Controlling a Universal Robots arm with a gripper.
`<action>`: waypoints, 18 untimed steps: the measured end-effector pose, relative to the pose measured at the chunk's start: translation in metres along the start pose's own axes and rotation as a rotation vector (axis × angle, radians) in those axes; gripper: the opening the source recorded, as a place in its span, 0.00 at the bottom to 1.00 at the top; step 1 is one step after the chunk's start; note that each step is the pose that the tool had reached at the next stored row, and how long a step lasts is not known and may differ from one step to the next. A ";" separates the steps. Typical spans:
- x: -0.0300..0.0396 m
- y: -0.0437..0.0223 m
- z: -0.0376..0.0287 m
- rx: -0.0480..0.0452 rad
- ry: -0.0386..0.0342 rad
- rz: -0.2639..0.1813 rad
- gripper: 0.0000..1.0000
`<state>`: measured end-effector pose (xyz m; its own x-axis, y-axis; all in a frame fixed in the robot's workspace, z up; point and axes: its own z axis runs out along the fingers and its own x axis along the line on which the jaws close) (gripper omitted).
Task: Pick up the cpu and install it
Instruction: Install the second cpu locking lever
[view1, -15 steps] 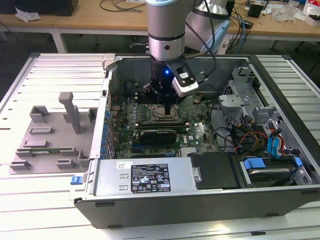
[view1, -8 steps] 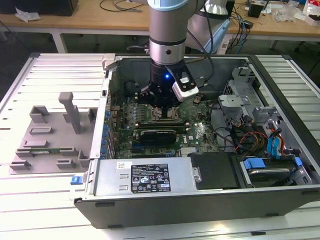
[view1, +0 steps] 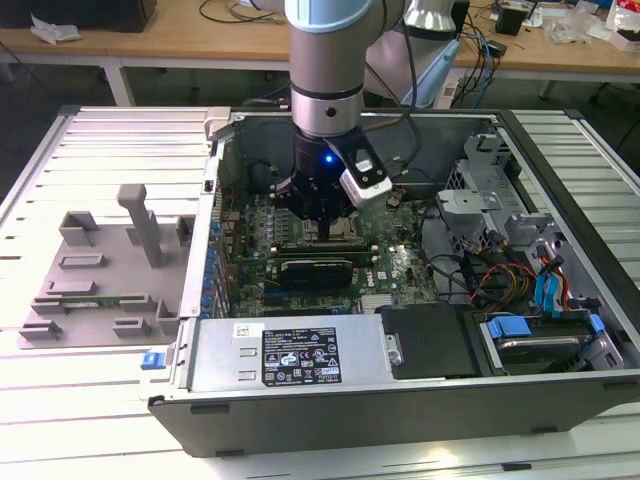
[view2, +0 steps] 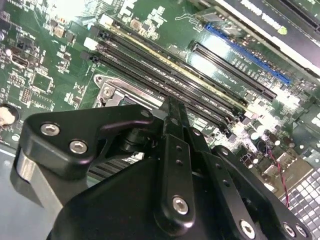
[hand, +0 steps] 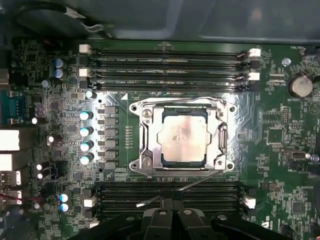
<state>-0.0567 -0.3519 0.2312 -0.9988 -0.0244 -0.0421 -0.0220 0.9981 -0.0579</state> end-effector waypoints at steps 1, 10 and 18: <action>0.0007 0.0001 0.0018 -0.0049 -0.0012 -0.017 0.11; 0.0156 0.0012 0.0150 -0.0338 -0.0084 -0.070 0.11; 0.0210 -0.0040 0.0173 -0.0393 -0.0256 -0.135 0.11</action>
<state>-0.0768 -0.3574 0.2133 -0.9852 -0.1599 -0.0620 -0.1586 0.9870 -0.0256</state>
